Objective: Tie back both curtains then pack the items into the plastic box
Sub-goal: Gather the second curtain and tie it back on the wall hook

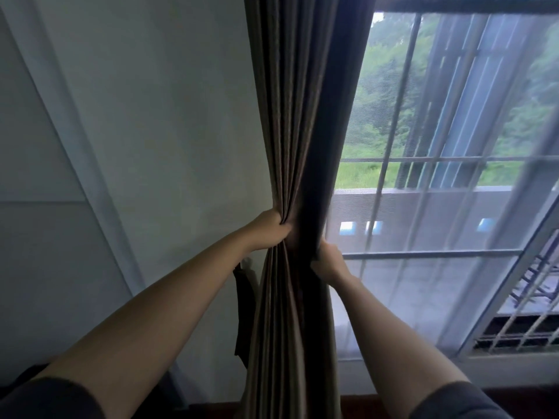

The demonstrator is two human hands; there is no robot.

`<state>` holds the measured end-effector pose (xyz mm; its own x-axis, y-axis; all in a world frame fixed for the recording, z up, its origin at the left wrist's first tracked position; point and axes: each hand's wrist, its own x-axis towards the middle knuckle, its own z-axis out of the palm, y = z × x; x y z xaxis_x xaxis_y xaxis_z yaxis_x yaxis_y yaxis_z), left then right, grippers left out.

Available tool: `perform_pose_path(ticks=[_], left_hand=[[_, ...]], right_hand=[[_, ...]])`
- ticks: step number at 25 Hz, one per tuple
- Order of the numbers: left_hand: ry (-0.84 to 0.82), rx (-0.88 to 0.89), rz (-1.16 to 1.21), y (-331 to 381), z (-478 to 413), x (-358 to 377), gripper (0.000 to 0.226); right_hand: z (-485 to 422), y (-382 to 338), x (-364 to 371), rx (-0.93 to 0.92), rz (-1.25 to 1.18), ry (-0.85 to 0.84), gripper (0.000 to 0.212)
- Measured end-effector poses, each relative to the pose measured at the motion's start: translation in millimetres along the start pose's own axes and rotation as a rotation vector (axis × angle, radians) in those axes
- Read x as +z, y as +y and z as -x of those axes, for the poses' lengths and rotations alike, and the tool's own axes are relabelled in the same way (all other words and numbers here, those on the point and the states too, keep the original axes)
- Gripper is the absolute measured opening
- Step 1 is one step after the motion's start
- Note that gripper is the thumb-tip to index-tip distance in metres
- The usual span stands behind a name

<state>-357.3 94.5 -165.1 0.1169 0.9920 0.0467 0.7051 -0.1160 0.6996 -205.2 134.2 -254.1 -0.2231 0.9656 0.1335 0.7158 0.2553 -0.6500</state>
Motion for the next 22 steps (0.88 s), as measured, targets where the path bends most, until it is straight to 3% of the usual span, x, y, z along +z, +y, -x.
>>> perform_pose_path(ticks=[8,13,20,22], left_hand=[[-0.015,-0.077,-0.056,-2.7,-12.0,-3.7,0.044],[-0.05,-0.023,-0.039,19.9,-9.2,4.2,0.048],[-0.119,-0.019,-0.026,23.9,6.6,-4.3,0.021],[-0.09,-0.015,-0.081,25.8,5.6,0.3,0.03]], right_hand=[[34.9,-4.7,38.5,-0.156,-0.026,-0.036,0.099],[34.5,-24.6,47.8,-0.173,0.035,-0.058,0.088],[25.8,-25.3,46.1,-0.181,0.006,-0.159,0.075],[24.8,-34.2,49.4,-0.22,0.027,-0.173,0.078]])
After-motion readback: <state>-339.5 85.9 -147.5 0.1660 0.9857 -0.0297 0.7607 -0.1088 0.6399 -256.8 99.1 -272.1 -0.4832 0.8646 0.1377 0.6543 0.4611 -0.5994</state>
